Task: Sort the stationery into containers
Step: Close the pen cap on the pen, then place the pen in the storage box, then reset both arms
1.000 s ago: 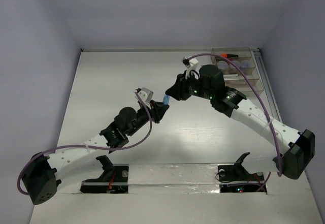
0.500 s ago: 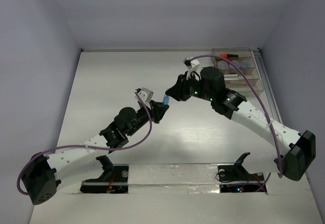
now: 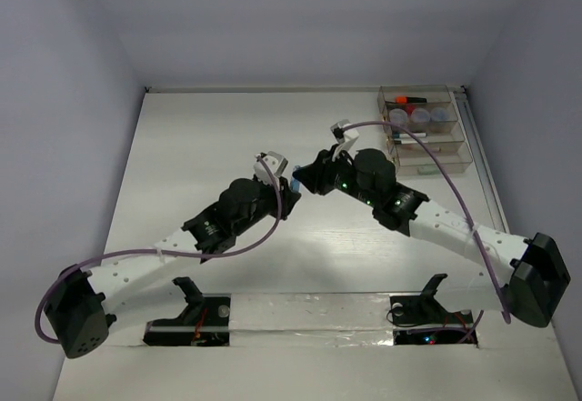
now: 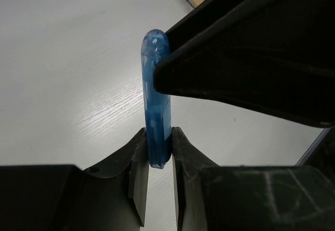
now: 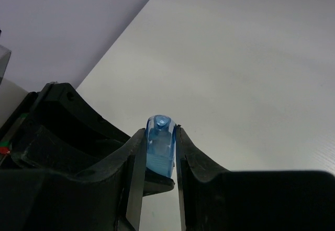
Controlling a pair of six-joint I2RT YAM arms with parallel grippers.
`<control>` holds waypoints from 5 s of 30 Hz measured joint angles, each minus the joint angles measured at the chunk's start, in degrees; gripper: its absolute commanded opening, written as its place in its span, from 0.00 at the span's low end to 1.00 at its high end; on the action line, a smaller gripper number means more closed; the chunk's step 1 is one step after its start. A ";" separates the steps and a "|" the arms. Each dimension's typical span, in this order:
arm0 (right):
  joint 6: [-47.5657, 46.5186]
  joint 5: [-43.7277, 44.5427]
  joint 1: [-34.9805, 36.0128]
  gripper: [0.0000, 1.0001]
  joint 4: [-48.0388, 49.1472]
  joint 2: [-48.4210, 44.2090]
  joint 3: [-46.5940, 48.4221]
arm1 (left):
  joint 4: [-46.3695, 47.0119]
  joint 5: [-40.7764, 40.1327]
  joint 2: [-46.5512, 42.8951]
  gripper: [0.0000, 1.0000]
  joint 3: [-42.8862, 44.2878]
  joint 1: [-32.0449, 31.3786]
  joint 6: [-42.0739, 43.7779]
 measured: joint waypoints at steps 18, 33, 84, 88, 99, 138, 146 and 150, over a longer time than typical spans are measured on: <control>5.09 0.42 5.88 0.00 -14.95 4.02 -15.28 | 19.10 2.08 -1.97 0.00 14.19 2.36 0.15; -2.82 11.23 5.20 0.79 -23.41 -19.37 -3.61 | 21.18 5.84 -4.09 0.00 -4.81 2.36 -3.85; 2.01 -18.29 -7.85 0.00 -1.95 -10.73 -0.79 | 35.60 21.38 -1.75 0.83 -10.91 2.36 -13.51; 2.05 -15.54 -13.09 0.00 -2.97 -10.73 -0.79 | 30.03 17.03 -4.20 0.92 -10.91 2.36 -12.00; 4.52 0.76 -36.06 0.00 -4.48 -10.73 -3.61 | 16.48 7.23 -19.58 0.99 -14.84 2.36 -7.41; 16.37 11.41 -54.60 0.57 4.13 17.77 -3.41 | 11.91 1.27 -22.99 0.99 -20.35 2.36 -3.06; 16.90 11.06 -54.60 0.69 3.58 16.90 -3.61 | 11.76 0.68 -23.19 0.99 -20.35 2.36 -3.02; 16.63 10.34 -54.60 0.68 3.26 11.67 -5.27 | 11.52 0.35 -23.89 0.99 -20.35 2.36 -3.04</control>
